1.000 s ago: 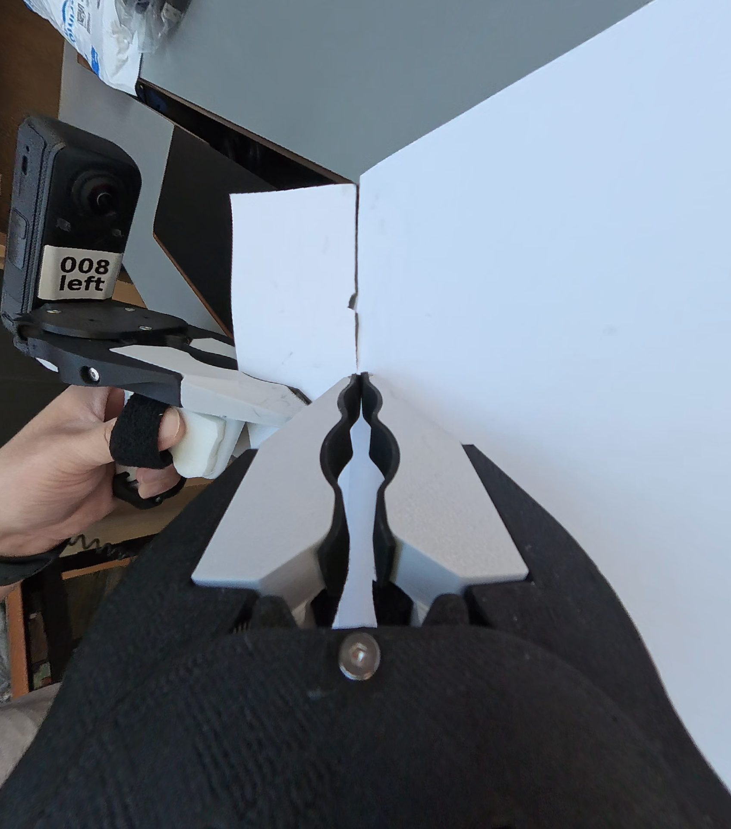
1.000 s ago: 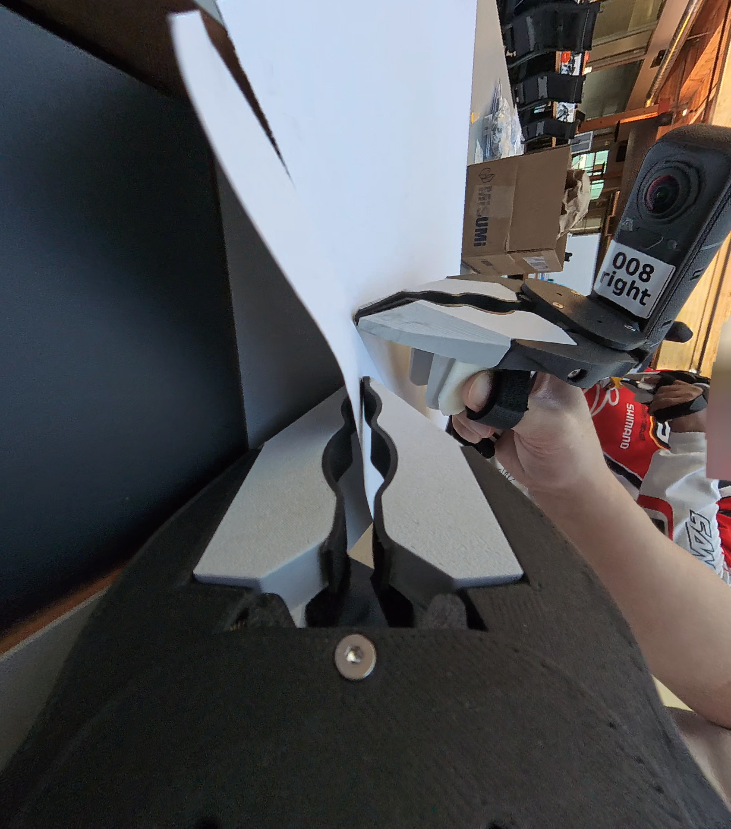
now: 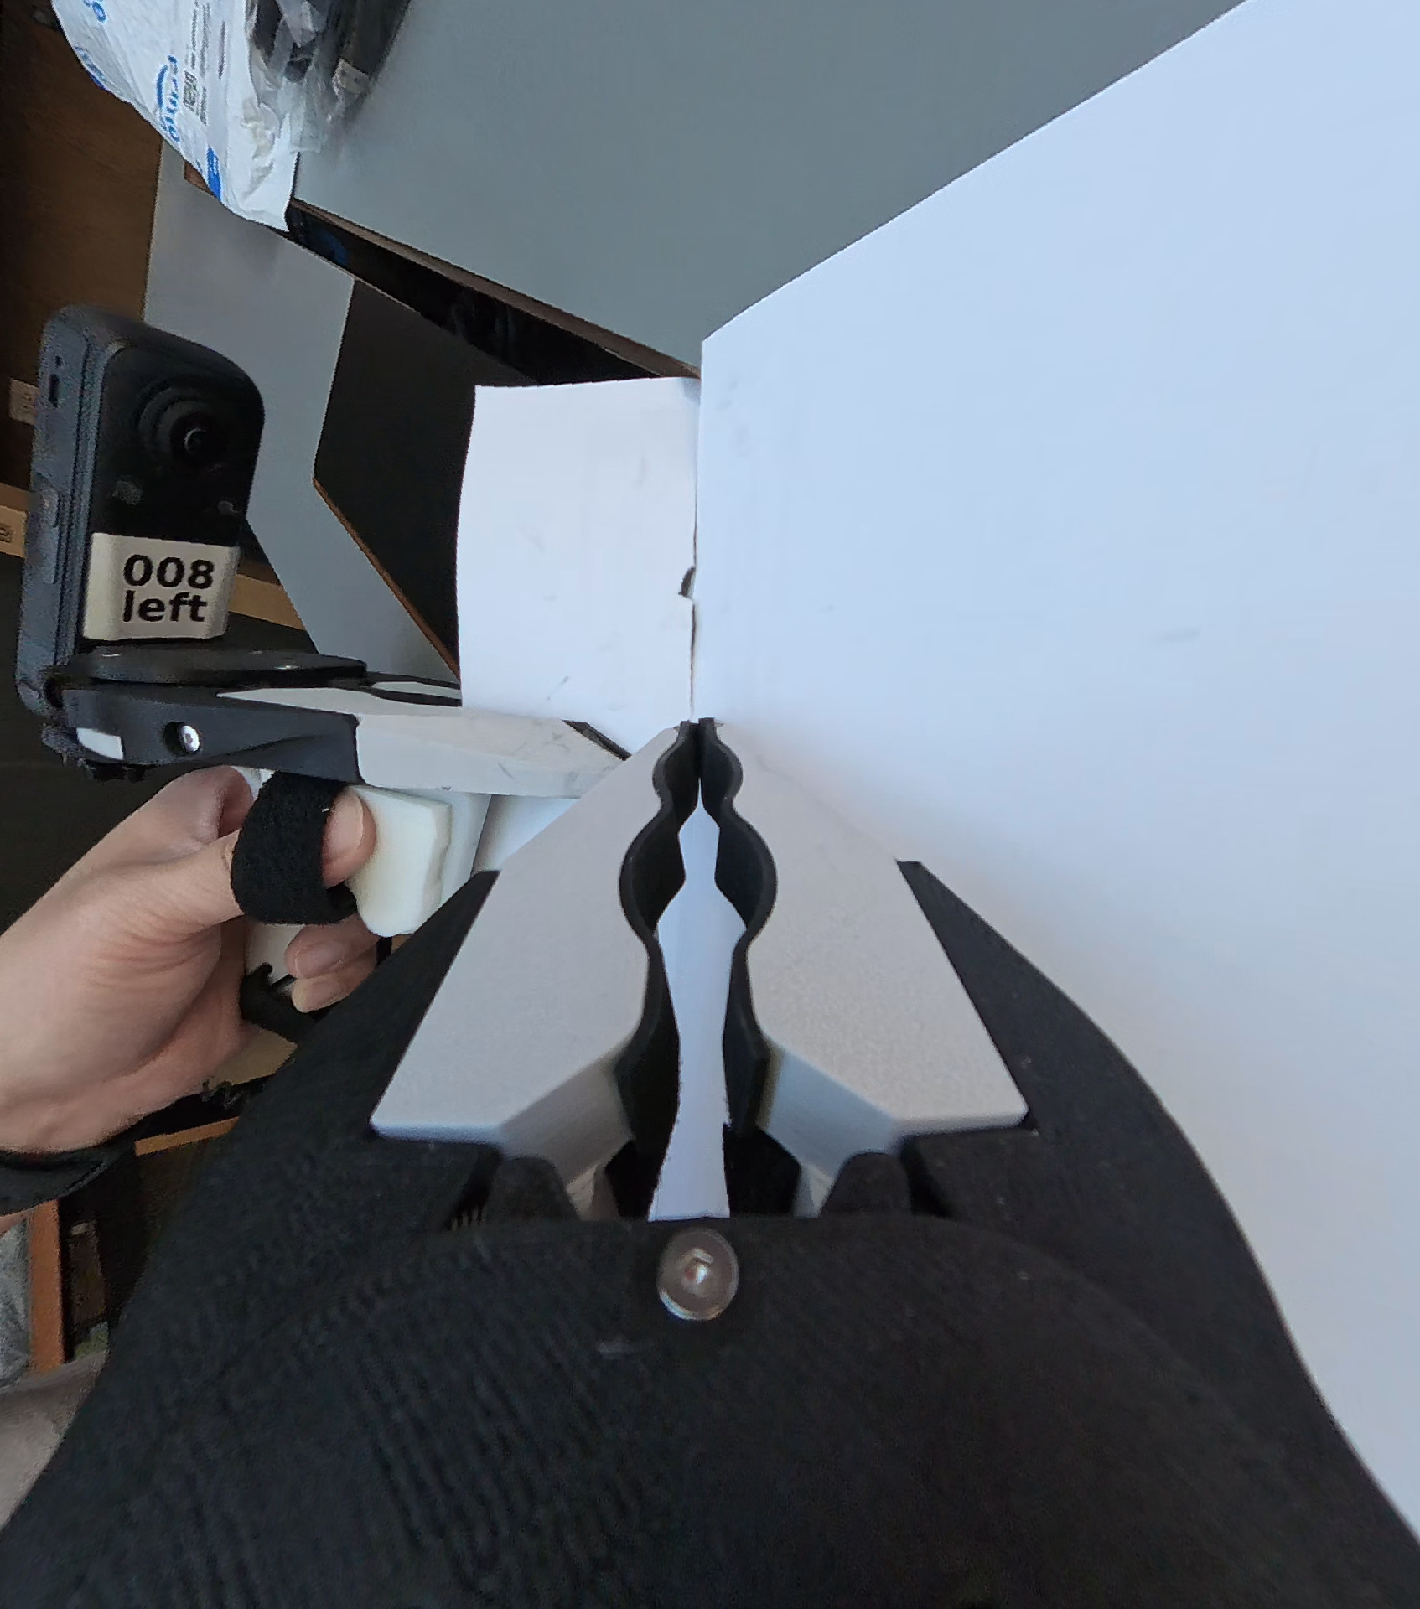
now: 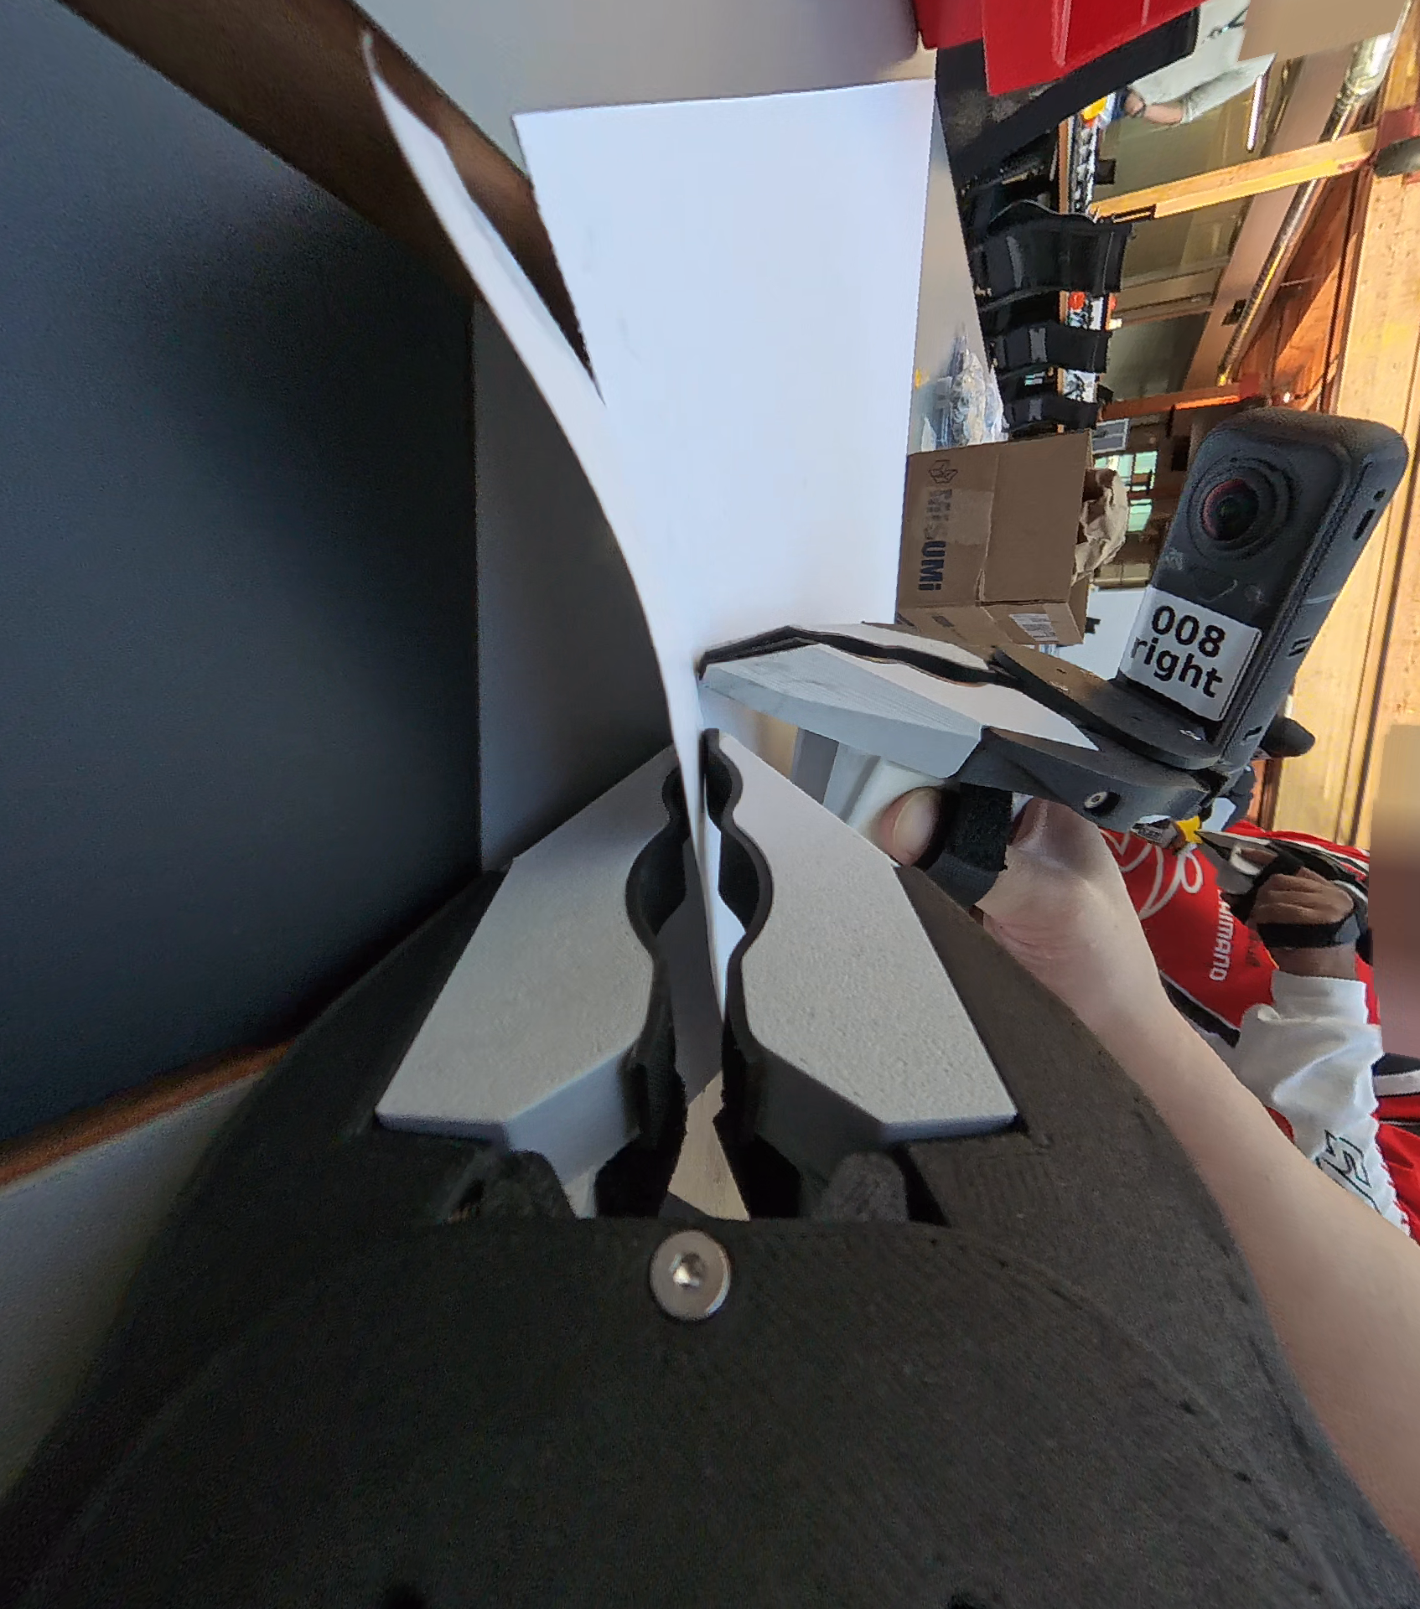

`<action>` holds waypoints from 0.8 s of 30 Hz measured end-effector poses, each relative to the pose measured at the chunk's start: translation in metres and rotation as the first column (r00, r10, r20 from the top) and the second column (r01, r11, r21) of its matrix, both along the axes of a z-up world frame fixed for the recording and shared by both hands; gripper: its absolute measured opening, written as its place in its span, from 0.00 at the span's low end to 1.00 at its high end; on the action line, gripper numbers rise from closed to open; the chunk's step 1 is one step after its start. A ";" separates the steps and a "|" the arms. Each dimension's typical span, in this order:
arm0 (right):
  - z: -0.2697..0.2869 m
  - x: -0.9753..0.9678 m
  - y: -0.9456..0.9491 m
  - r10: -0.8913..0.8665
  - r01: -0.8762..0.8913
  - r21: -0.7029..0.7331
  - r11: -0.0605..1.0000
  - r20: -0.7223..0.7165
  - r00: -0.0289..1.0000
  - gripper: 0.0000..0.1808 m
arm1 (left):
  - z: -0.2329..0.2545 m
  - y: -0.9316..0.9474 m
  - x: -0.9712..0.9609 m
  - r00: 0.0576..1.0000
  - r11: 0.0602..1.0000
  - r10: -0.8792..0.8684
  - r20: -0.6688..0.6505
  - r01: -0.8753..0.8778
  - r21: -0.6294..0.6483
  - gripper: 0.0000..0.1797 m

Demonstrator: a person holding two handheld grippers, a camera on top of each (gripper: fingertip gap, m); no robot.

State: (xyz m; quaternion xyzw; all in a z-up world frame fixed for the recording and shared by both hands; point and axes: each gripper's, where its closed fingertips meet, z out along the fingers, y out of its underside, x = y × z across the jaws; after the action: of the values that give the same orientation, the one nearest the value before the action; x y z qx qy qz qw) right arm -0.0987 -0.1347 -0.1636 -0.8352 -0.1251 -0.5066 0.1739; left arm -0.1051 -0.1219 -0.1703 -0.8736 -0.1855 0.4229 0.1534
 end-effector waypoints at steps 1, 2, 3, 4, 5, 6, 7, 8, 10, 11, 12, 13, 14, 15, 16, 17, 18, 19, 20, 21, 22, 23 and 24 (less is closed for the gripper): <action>0.000 0.000 0.000 0.014 -0.014 0.007 1.000 -0.011 1.000 0.00 | 0.000 0.000 0.000 1.000 1.000 -0.001 0.008 0.001 0.013 0.01; 0.000 0.000 0.000 0.033 -0.033 0.011 0.999 -0.014 0.999 0.00 | 0.000 0.000 0.000 1.000 1.000 -0.005 0.012 0.004 0.019 0.01; 0.000 0.000 0.000 0.056 -0.056 0.013 0.998 -0.012 0.998 0.00 | 0.000 0.000 0.000 1.000 1.000 -0.009 0.012 0.009 0.021 0.01; 0.000 0.000 0.000 0.080 -0.080 0.015 0.997 -0.007 0.997 0.00 | 0.000 0.000 0.000 1.000 1.000 -0.013 0.010 0.013 0.021 0.01; 0.000 0.000 0.000 0.097 -0.097 0.020 0.995 -0.005 0.995 0.00 | 0.000 0.000 0.000 1.000 1.000 -0.014 0.011 0.014 0.023 0.01; 0.000 0.000 0.000 0.109 -0.109 0.027 0.994 -0.012 0.994 0.00 | 0.000 0.000 0.000 1.000 1.000 -0.014 0.014 0.013 0.026 0.01; 0.000 0.000 0.000 0.117 -0.116 0.036 0.993 -0.025 0.993 0.00 | 0.000 0.000 0.000 1.000 1.000 -0.015 0.016 0.014 0.028 0.01; -0.001 0.000 0.000 0.120 -0.118 0.045 0.992 -0.043 0.992 0.00 | 0.000 0.000 0.000 1.000 0.999 -0.015 0.017 0.014 0.030 0.01; -0.001 0.000 0.000 0.130 -0.125 0.059 0.990 -0.079 0.988 0.00 | 0.000 0.000 0.000 1.000 0.999 -0.020 0.014 0.020 0.025 0.01; -0.001 -0.001 0.000 0.135 -0.130 0.061 0.990 -0.093 0.986 0.00 | 0.000 0.000 0.000 1.000 0.999 -0.020 0.016 0.020 0.027 0.01; -0.002 0.000 0.000 0.138 -0.133 0.060 0.989 -0.100 0.985 0.00 | 0.000 0.000 0.000 1.000 0.999 -0.019 0.018 0.019 0.029 0.01; -0.001 0.000 0.000 0.133 -0.128 0.055 0.990 -0.095 0.987 0.00 | 0.000 0.000 0.000 1.000 0.999 -0.018 0.019 0.017 0.031 0.01; -0.001 0.000 0.001 0.121 -0.118 0.042 0.992 -0.078 0.990 0.00 | 0.000 0.000 0.000 1.000 0.999 -0.017 0.016 0.016 0.032 0.01; -0.001 -0.001 0.002 0.107 -0.106 0.020 0.994 -0.049 0.993 0.00 | 0.000 0.000 0.000 1.000 1.000 -0.019 0.007 0.018 0.024 0.01; 0.000 -0.001 0.004 0.098 -0.098 0.010 0.995 -0.016 0.995 0.00 | 0.000 0.000 0.000 1.000 1.000 -0.023 -0.008 0.023 0.001 0.01; 0.002 -0.001 0.007 0.098 -0.098 0.002 0.995 0.018 0.995 0.01 | 0.000 0.000 0.000 0.999 0.999 -0.027 -0.025 0.027 -0.023 0.01; 0.003 -0.002 0.009 0.104 -0.104 -0.008 0.995 0.045 0.994 0.02 | 0.000 0.000 0.000 0.999 0.999 -0.029 -0.036 0.028 -0.038 0.01; 0.003 -0.001 0.010 0.103 -0.103 -0.013 0.995 0.047 0.994 0.01 | 0.000 0.000 0.000 0.999 0.999 -0.028 -0.038 0.027 -0.041 0.01; 0.000 -0.001 0.009 0.090 -0.089 -0.007 0.996 0.021 0.996 0.00 | 0.000 0.000 0.000 0.999 0.999 -0.026 -0.036 0.024 -0.035 0.01; 0.000 -0.001 0.009 0.081 -0.081 0.007 0.997 0.000 0.997 0.00 | 0.000 0.000 0.000 0.999 0.999 -0.025 -0.035 0.024 -0.030 0.01; 0.000 -0.001 0.009 0.083 -0.083 0.006 0.997 -0.008 0.997 0.00 | 0.000 0.000 0.000 0.999 0.999 -0.029 -0.039 0.027 -0.031 0.01; 0.000 -0.001 0.010 0.095 -0.095 -0.002 0.995 -0.001 0.995 0.00 | 0.000 0.000 0.000 0.998 0.999 -0.033 -0.046 0.031 -0.037 0.01; 0.000 -0.001 0.010 0.108 -0.108 -0.006 0.994 0.013 0.994 0.00 | 0.000 0.000 0.000 0.998 0.999 -0.036 -0.049 0.034 -0.041 0.01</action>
State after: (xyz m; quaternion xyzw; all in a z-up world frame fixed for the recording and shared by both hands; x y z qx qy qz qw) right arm -0.0999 -0.1248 -0.1637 -0.8243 -0.1725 -0.5015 0.1981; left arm -0.1050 -0.1219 -0.1702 -0.8689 -0.1578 0.4454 0.1476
